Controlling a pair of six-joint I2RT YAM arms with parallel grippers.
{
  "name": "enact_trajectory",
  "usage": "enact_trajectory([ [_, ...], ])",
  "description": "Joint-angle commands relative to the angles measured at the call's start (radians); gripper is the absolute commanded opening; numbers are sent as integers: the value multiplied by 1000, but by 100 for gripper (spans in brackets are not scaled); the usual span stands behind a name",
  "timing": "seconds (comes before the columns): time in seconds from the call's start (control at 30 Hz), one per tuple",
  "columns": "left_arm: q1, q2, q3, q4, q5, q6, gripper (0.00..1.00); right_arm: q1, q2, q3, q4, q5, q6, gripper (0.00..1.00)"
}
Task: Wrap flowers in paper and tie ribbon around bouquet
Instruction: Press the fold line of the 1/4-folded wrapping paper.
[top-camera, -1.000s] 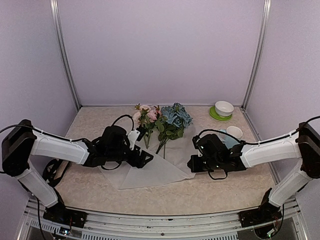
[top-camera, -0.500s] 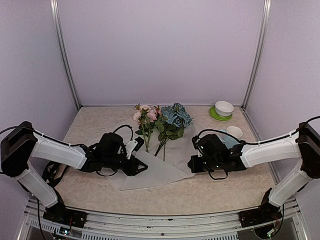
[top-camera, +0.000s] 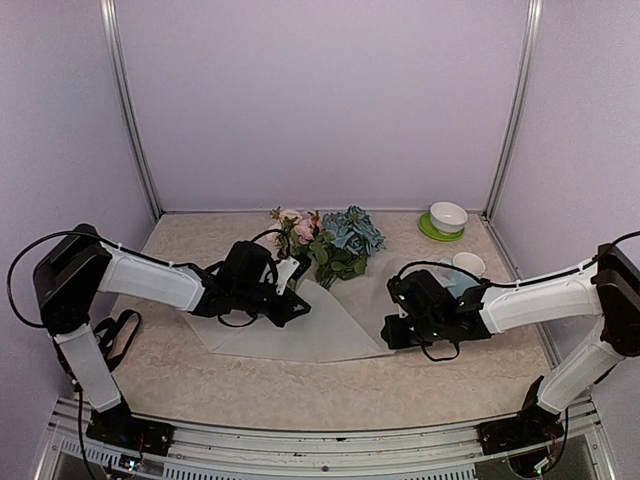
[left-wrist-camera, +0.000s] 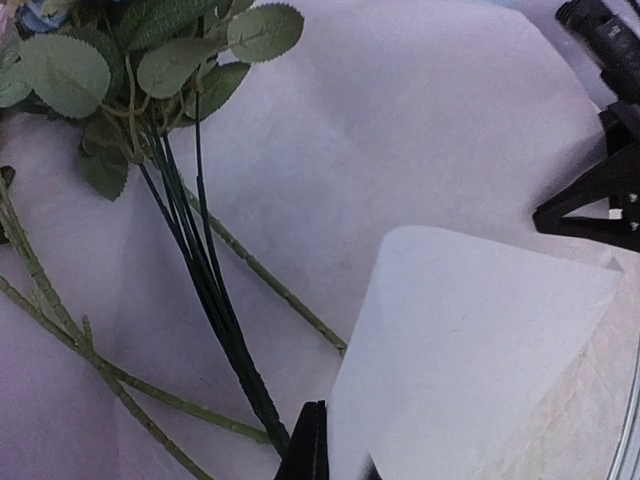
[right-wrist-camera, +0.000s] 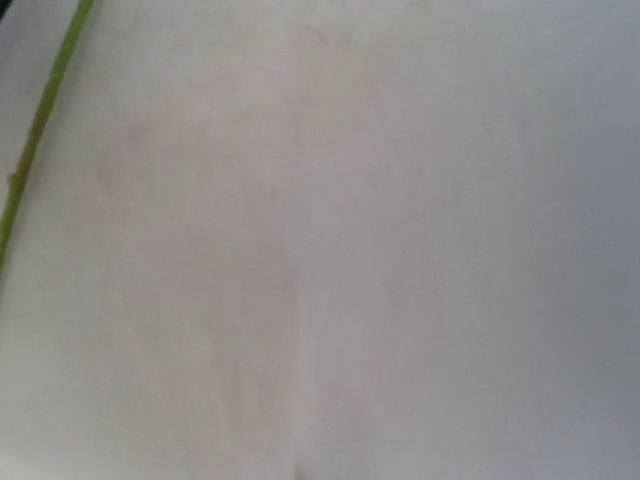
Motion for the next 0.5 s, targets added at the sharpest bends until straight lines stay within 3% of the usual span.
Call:
enact_trajectory([
  [0.0,2,103,58,-100,-24,81,0,-7,-44,-7,-52,13,11,21],
  [0.1,-2,142,82,-88,-32,88,0,-6,-66,-16,-88,20,19,24],
  [0.33,-19,187,84,-64,-70,114,0,2,-135,-20,-268,45,36,46],
  [0.47,-31,195,87,-54,-55,121,0,9,-167,50,-454,115,19,47],
])
